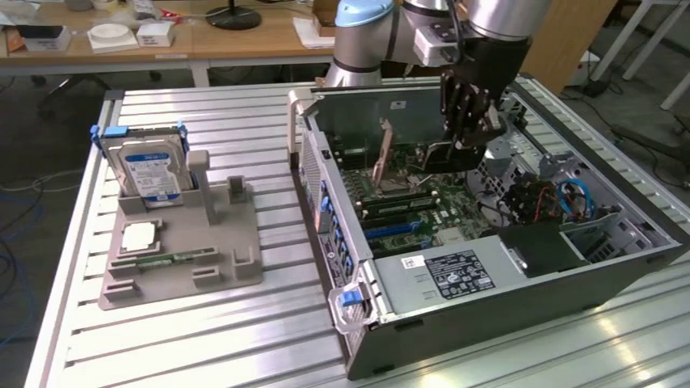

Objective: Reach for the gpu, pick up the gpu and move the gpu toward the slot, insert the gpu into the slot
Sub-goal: 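Insert the gpu into the slot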

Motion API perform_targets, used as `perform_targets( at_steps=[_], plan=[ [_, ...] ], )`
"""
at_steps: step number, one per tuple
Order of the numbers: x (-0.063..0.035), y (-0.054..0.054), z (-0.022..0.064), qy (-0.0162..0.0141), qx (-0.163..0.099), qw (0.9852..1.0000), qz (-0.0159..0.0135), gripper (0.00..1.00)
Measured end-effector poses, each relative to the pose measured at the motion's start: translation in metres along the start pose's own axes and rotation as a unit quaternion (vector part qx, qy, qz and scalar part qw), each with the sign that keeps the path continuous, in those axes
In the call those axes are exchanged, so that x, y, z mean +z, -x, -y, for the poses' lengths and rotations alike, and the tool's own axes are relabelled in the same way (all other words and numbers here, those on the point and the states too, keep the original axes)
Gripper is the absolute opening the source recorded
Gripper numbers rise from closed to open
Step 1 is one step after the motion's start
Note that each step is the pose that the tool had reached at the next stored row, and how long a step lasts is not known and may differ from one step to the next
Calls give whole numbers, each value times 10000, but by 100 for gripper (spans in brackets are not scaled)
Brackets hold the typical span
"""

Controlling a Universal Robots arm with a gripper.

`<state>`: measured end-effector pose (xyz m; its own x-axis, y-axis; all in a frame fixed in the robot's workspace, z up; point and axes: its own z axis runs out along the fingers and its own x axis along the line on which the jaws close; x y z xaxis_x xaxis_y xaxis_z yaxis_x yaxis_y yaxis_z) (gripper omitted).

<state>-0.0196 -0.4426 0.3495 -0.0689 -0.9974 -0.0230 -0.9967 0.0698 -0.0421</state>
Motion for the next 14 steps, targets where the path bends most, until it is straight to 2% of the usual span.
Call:
perform_targets(
  at_steps=[10,14],
  plan=[
    [180,-18,-45,0,22,10000,-2,26],
    [210,-31,-198,-9,23,10000,-3,26]
  ],
)
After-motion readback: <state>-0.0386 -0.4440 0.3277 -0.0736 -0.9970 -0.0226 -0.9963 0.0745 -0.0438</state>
